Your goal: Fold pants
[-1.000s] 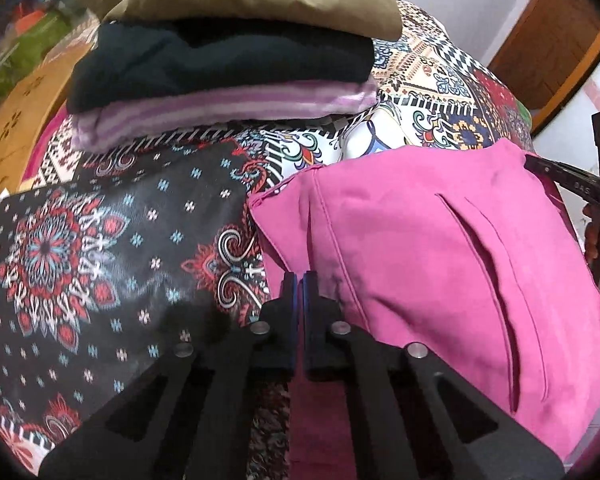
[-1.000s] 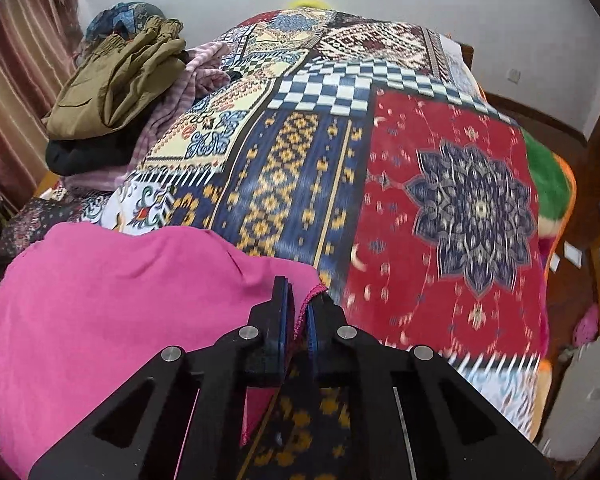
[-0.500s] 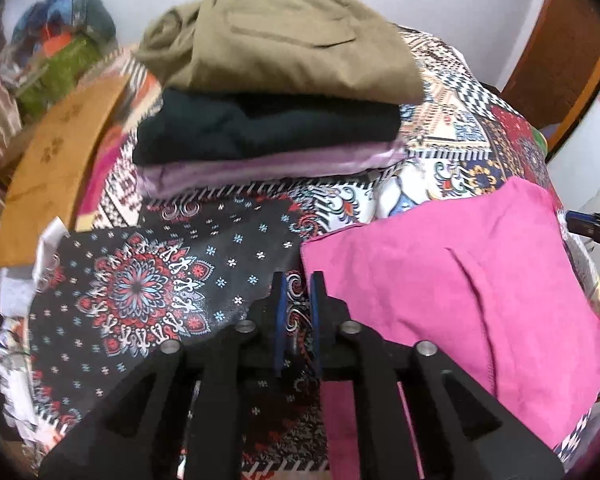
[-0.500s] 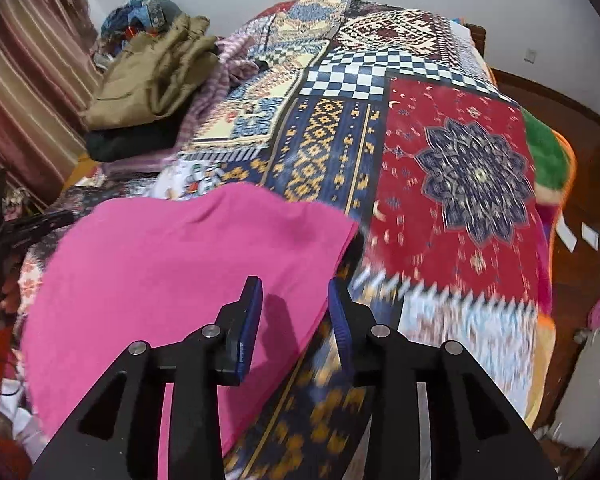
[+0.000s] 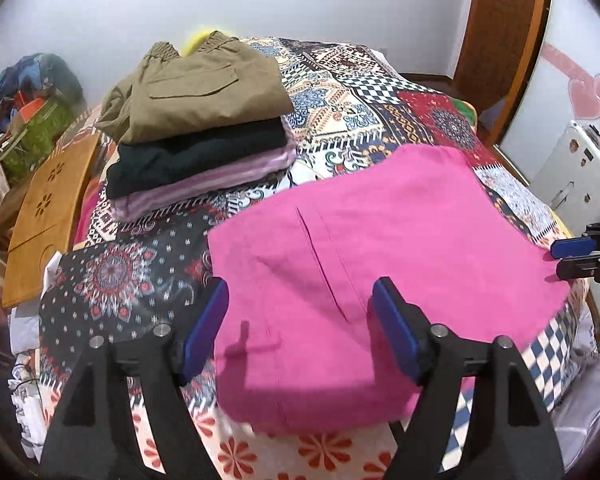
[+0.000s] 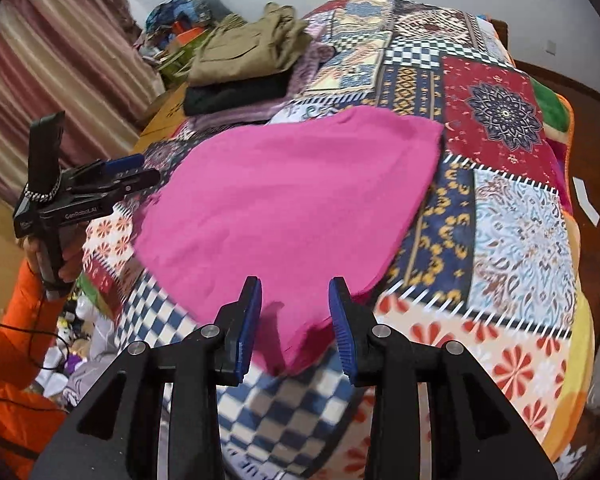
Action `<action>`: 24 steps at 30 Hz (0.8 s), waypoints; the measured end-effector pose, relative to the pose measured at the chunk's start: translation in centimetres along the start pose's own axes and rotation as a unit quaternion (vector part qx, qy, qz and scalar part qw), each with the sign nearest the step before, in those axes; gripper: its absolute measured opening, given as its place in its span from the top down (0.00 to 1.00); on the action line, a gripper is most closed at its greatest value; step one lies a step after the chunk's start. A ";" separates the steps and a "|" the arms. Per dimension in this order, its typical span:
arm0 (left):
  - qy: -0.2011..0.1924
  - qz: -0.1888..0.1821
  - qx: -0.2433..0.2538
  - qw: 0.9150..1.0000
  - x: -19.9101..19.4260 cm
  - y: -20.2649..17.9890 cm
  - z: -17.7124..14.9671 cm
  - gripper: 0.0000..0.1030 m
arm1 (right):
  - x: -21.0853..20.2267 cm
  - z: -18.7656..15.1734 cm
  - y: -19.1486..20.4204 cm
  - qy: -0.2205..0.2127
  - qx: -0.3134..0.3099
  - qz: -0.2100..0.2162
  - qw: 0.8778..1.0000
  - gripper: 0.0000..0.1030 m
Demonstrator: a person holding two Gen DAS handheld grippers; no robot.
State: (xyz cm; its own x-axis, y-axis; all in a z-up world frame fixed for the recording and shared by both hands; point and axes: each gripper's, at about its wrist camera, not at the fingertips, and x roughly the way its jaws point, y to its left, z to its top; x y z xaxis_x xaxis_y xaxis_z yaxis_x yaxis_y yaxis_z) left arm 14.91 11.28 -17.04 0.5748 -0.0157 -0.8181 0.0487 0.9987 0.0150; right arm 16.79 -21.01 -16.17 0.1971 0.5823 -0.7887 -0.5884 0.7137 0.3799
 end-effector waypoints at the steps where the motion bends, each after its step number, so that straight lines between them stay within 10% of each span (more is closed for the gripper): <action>1: 0.003 0.000 -0.005 1.000 -0.2 0.1 -0.4 0.28 | 0.1 -0.2 0.2 -0.001 0.000 0.001 1.000 0.69; 8: 0.035 0.013 -0.079 0.996 -0.1 3.3 -4.1 0.27 | 2.4 -1.2 0.4 0.038 0.001 0.009 0.999 0.66; 24: 0.079 -0.109 -0.281 0.950 0.8 4.3 -9.2 0.18 | -0.2 0.0 3.3 -0.003 -0.071 -0.040 0.997 0.66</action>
State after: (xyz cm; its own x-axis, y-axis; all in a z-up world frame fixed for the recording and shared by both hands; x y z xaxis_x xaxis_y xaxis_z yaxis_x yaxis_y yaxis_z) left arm 8.11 16.00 -22.92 0.4689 -0.2627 -0.8433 -0.3174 0.8409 -0.4384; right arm 14.86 -18.79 -14.75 0.2527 0.5276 -0.8110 -0.6753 0.6964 0.2427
